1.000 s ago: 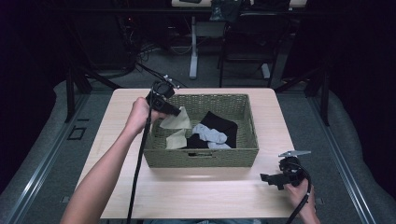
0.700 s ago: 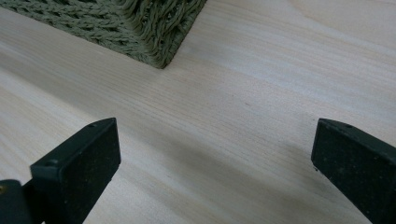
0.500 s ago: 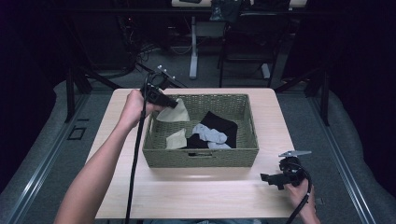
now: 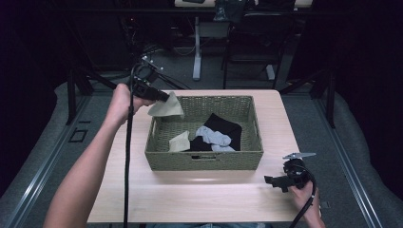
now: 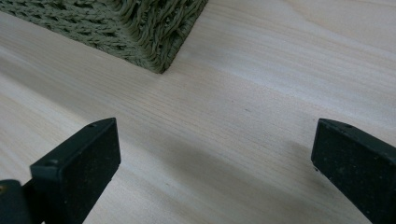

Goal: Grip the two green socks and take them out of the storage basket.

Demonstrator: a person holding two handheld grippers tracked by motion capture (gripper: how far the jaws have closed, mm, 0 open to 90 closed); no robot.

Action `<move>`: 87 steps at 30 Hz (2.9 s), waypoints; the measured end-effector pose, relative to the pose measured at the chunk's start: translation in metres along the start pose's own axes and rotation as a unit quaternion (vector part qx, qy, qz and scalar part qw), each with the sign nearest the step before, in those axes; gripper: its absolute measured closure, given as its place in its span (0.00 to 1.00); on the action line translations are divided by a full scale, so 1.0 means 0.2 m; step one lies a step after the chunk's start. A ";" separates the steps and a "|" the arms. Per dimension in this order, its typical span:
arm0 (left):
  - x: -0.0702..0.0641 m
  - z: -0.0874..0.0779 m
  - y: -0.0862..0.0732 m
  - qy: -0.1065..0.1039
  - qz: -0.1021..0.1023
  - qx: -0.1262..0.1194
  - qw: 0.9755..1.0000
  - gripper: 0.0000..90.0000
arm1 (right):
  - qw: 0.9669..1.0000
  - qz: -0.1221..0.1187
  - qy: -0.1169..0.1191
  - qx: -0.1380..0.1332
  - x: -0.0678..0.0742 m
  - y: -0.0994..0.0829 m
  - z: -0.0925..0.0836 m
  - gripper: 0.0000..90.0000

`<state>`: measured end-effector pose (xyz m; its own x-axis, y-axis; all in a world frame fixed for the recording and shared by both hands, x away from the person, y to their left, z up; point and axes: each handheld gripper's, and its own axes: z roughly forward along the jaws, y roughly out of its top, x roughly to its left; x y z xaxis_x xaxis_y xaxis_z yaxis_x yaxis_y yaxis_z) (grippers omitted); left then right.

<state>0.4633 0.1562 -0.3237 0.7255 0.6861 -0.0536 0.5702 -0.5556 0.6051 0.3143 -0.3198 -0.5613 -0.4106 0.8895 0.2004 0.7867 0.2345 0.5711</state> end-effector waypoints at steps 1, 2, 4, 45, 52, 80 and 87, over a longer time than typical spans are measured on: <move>0.01 -0.02 -0.01 0.004 -0.002 -0.002 1.000 0.96 | 1.000 -0.001 0.000 0.000 0.00 0.00 0.00 0.01; 0.02 -0.03 -0.02 0.004 -0.006 -0.004 1.000 0.96 | 1.000 -0.001 0.000 -0.001 0.00 0.00 0.00 0.01; 0.04 -0.06 -0.04 0.008 -0.011 -0.006 1.000 0.96 | 1.000 -0.001 -0.004 -0.002 0.00 0.00 0.00 0.01; 0.48 0.02 -0.71 0.086 -0.151 0.001 0.985 0.96 | 1.000 -0.004 -0.006 0.003 0.01 -0.01 -0.01 0.01; 0.52 0.19 -0.84 0.080 -0.177 0.025 0.981 0.96 | 1.000 -0.003 -0.006 0.001 0.01 -0.01 -0.01 0.01; 0.51 0.20 -0.91 0.096 -0.209 0.003 0.973 0.17 | 1.000 -0.002 -0.007 0.000 0.01 -0.01 -0.02 0.01; 0.41 0.07 -0.71 0.101 -0.174 -0.026 0.979 0.12 | 1.000 0.000 -0.008 -0.002 0.00 -0.01 -0.02 0.01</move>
<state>0.4467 0.2843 -0.4258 0.3970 0.9115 -0.1079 0.7448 -0.2513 0.6181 0.3098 -0.3213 -0.5593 -0.4034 0.8956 0.1874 0.7845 0.2331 0.5747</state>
